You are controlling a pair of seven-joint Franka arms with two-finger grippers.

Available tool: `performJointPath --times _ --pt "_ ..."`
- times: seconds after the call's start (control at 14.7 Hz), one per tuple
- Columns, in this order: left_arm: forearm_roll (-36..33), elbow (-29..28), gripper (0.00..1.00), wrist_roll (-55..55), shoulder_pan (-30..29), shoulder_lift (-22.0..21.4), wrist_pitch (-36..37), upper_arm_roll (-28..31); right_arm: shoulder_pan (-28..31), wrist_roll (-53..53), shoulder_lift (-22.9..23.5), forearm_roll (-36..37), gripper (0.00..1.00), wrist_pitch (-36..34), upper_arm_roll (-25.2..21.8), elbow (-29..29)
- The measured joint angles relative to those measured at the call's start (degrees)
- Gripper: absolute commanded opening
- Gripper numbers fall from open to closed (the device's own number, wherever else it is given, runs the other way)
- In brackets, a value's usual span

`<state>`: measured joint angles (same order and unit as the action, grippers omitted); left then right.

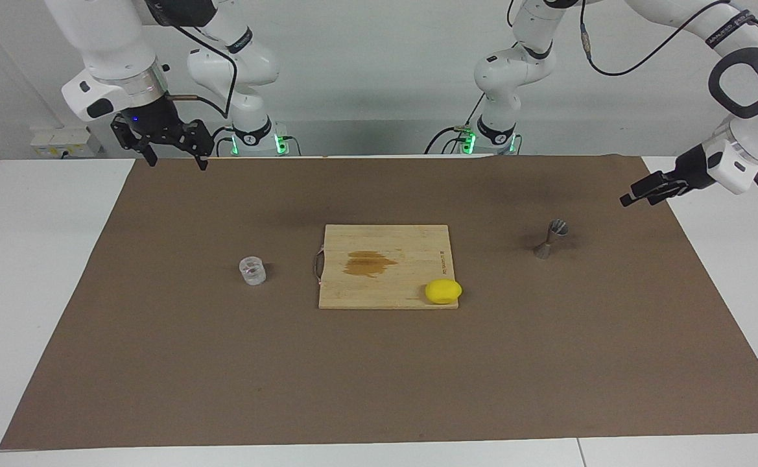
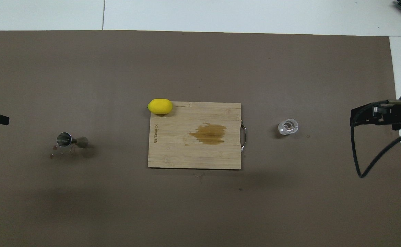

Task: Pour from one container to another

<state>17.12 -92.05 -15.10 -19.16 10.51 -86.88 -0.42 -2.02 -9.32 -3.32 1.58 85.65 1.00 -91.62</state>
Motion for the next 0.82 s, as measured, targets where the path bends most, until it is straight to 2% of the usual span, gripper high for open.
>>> performJointPath --times 0.55,0.82 --pt "16.98 -0.99 1.0 -36.69 -11.31 6.33 4.63 0.15 0.41 0.0 -2.6 -0.04 1.0 0.19 -0.32 -0.06" --pt "24.04 -5.56 1.0 -55.44 -14.34 8.54 5.82 0.13 0.14 0.0 -2.57 -0.26 0.99 4.98 -0.26 -2.02"
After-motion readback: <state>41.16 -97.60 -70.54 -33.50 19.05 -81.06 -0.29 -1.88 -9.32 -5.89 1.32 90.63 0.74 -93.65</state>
